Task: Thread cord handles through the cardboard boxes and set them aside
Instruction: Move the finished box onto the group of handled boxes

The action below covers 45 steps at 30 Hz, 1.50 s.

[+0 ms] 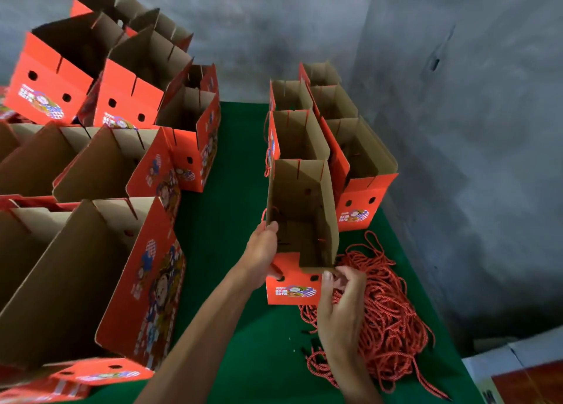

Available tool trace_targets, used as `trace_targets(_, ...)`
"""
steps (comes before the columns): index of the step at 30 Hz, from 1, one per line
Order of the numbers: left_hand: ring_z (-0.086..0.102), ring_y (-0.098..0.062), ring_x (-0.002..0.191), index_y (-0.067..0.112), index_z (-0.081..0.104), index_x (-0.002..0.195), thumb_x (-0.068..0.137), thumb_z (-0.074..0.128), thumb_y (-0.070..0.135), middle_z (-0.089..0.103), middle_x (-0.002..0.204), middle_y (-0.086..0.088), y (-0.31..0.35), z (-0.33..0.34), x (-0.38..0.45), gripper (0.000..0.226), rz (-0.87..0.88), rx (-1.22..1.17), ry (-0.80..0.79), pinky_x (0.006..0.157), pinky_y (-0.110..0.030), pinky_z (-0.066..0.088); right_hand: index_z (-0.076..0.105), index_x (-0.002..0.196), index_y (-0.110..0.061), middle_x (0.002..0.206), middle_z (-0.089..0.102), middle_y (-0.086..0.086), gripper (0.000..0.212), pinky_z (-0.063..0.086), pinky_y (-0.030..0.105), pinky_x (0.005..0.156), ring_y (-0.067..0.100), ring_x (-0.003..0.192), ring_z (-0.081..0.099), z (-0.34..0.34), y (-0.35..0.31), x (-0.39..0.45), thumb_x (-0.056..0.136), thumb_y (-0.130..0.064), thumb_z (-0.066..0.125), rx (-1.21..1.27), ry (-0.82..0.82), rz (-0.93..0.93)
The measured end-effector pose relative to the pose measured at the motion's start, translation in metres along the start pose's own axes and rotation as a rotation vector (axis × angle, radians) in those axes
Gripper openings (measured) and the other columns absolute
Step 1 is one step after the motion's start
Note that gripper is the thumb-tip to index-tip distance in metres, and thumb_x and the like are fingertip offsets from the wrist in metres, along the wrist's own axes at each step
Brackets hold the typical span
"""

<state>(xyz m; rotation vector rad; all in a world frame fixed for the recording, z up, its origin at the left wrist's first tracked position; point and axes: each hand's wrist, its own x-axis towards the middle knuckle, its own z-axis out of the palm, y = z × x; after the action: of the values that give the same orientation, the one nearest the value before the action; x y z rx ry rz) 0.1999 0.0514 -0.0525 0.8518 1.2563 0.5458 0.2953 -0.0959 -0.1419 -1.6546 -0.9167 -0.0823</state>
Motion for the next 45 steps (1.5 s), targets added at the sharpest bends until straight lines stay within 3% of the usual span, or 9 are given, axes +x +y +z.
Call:
trace_targets(3,0.058,-0.027,0.080,0.028,0.048,0.132,0.107,0.044,0.042,0.056,0.099,0.007,0.002,0.004,0.005,0.028,-0.027,-0.063,0.000,0.082,-0.082,0.046,0.043,0.124,-0.025,0.107,0.053,-0.019,0.030,0.055,0.028,0.070,0.005,0.088,0.061,0.001,0.003,-0.019,0.102,-0.043,0.054,-0.006,0.006,0.039)
trace_targets(7,0.054,-0.045,0.126,0.028,0.038,0.153,0.104,0.044,0.049,0.048,0.149,-0.007,0.004,0.013,0.009,0.053,-0.017,0.005,-0.021,0.072,-0.081,0.048,0.057,0.129,-0.021,0.135,0.055,0.005,0.031,0.058,0.039,0.084,0.021,0.112,0.062,0.012,0.010,-0.041,0.102,-0.036,0.061,-0.279,-0.267,-0.082)
trace_targets(10,0.055,-0.042,0.126,0.030,0.041,0.150,0.104,0.040,0.052,0.049,0.148,-0.006,0.005,0.015,0.012,0.052,0.008,0.070,-0.031,0.077,-0.077,0.051,0.054,0.147,-0.032,0.160,0.035,0.019,0.045,0.053,0.043,0.104,0.034,0.135,0.052,0.023,0.009,-0.045,0.102,-0.038,0.059,-0.482,-0.432,-0.008)
trace_targets(20,0.052,-0.031,0.134,0.034,0.041,0.152,0.100,0.043,0.059,0.050,0.150,0.003,0.003,0.013,0.012,0.058,0.098,0.115,-0.055,0.102,-0.062,0.046,0.052,0.149,-0.031,0.161,0.023,0.036,0.074,0.054,0.045,0.103,0.042,0.131,0.057,0.054,0.008,-0.046,0.082,-0.034,0.082,-0.625,-0.470,-0.004)
trace_targets(30,0.073,-0.006,0.095,0.028,0.055,0.146,0.096,0.071,0.030,0.072,0.123,0.005,0.036,0.002,0.026,0.052,0.244,-0.012,-0.195,0.082,-0.027,0.060,0.048,0.150,-0.025,0.156,0.020,0.045,0.070,0.048,0.049,0.107,0.051,0.132,0.051,0.095,0.029,0.039,0.086,-0.034,0.076,-0.676,-0.510,-0.071)
trace_targets(36,0.068,-0.023,0.111,0.021,0.072,0.117,0.094,0.068,0.034,0.073,0.120,-0.002,0.043,-0.021,0.017,0.026,0.387,0.535,-0.009,0.077,-0.014,0.051,0.056,0.142,-0.013,0.164,0.016,0.032,0.043,0.034,0.038,0.120,0.041,0.154,0.020,0.104,0.046,0.103,0.100,-0.012,0.054,-0.329,-0.707,0.046)
trace_targets(38,0.065,-0.019,0.114,0.024,0.067,0.129,0.095,0.065,0.043,0.069,0.128,0.002,0.041,-0.041,0.009,0.039,0.373,0.809,0.117,0.093,-0.025,0.049,0.067,0.126,-0.010,0.164,0.025,0.014,0.028,0.030,0.030,0.122,0.020,0.154,0.024,0.098,0.054,0.109,0.102,-0.010,0.052,-0.199,-0.620,0.057)
trace_targets(42,0.038,-0.025,0.145,0.028,0.053,0.143,0.097,0.059,0.050,0.050,0.151,-0.001,0.042,-0.090,-0.016,0.051,0.413,1.214,0.526,0.125,-0.057,0.013,0.063,0.092,-0.016,0.117,0.056,0.006,0.007,0.048,0.023,0.089,-0.002,0.089,0.057,0.084,0.076,0.093,0.099,-0.015,0.063,-0.222,-0.647,0.147)
trace_targets(45,0.026,-0.029,0.151,0.024,0.048,0.148,0.099,0.056,0.050,0.041,0.158,-0.006,0.035,-0.126,-0.036,0.057,0.395,1.253,0.599,0.127,-0.054,0.006,0.067,0.109,-0.012,0.108,0.066,0.006,0.027,0.049,0.031,0.088,0.017,0.096,0.065,0.074,0.096,0.068,0.091,-0.029,0.076,-0.404,-1.015,0.312)
